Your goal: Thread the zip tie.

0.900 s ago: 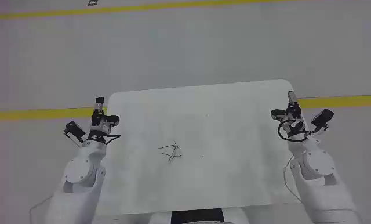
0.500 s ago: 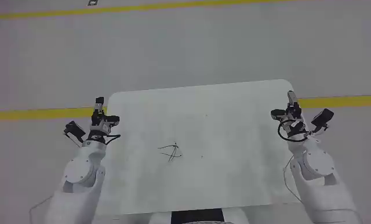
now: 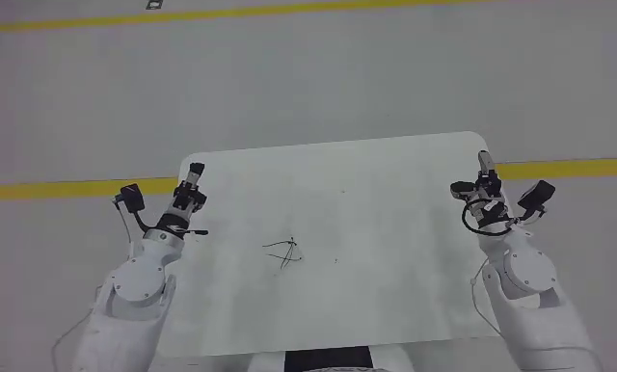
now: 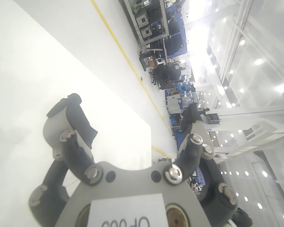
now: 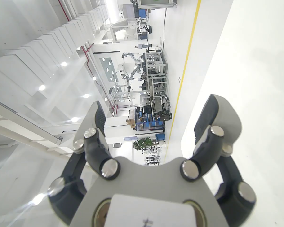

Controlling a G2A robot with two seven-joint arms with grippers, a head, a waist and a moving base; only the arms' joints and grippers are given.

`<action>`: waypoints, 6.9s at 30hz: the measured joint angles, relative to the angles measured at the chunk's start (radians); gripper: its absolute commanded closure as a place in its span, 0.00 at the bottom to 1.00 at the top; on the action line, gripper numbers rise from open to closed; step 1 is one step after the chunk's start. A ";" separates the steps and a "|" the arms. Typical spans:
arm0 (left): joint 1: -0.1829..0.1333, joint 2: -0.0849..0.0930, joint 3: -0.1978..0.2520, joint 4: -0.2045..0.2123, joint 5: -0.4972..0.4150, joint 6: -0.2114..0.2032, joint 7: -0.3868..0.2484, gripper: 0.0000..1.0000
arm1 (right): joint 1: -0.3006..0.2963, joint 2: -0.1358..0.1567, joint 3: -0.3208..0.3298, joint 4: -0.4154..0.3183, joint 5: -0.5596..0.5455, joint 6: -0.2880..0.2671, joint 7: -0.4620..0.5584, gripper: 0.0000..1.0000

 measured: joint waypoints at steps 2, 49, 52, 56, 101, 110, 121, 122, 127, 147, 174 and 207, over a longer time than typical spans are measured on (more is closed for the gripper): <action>0.000 0.000 0.000 0.000 -0.002 -0.003 0.000 0.00 | 0.000 0.000 0.000 0.000 0.000 0.000 0.000 0.00; -0.132 0.075 0.108 -0.121 0.876 -0.302 -0.700 0.00 | 0.000 0.000 0.000 0.000 0.000 0.000 0.000 0.00; -0.132 0.075 0.108 -0.121 0.876 -0.302 -0.700 0.00 | 0.000 0.000 0.000 0.000 0.000 0.000 0.000 0.00; -0.149 0.077 0.144 -0.173 0.915 -0.306 -0.761 0.00 | 0.000 0.000 0.000 0.000 0.000 0.000 0.000 0.00; -0.381 0.051 0.515 -0.075 1.066 -0.095 -1.100 0.00 | 0.000 0.000 0.000 0.000 0.000 0.000 0.000 0.00; -0.417 0.034 0.618 -0.034 1.137 -0.007 -1.080 0.00 | 0.000 0.000 0.000 0.000 0.000 0.000 0.000 0.00; -0.460 0.019 0.675 0.005 1.145 0.047 -1.108 0.00 | 0.000 0.000 0.000 0.000 0.000 0.000 0.000 0.00; -0.460 0.019 0.675 0.005 1.145 0.047 -1.108 0.00 | 0.000 0.000 0.000 0.000 0.000 0.000 0.000 0.00; -0.453 0.019 0.680 0.018 1.152 0.045 -1.095 0.00 | 0.000 0.000 0.000 0.000 0.000 0.000 0.000 0.00; -0.435 0.026 0.680 -0.007 1.168 0.043 -1.125 0.22 | 0.000 0.000 0.000 0.000 0.000 0.000 0.000 0.00; -0.461 0.016 0.722 0.064 1.173 0.049 -1.110 0.77 | 0.000 0.000 0.000 0.000 0.000 0.000 0.000 0.00; -0.509 -0.005 0.803 0.171 1.163 0.056 -1.091 0.83 | 0.000 0.000 0.000 0.000 0.000 0.000 0.000 0.00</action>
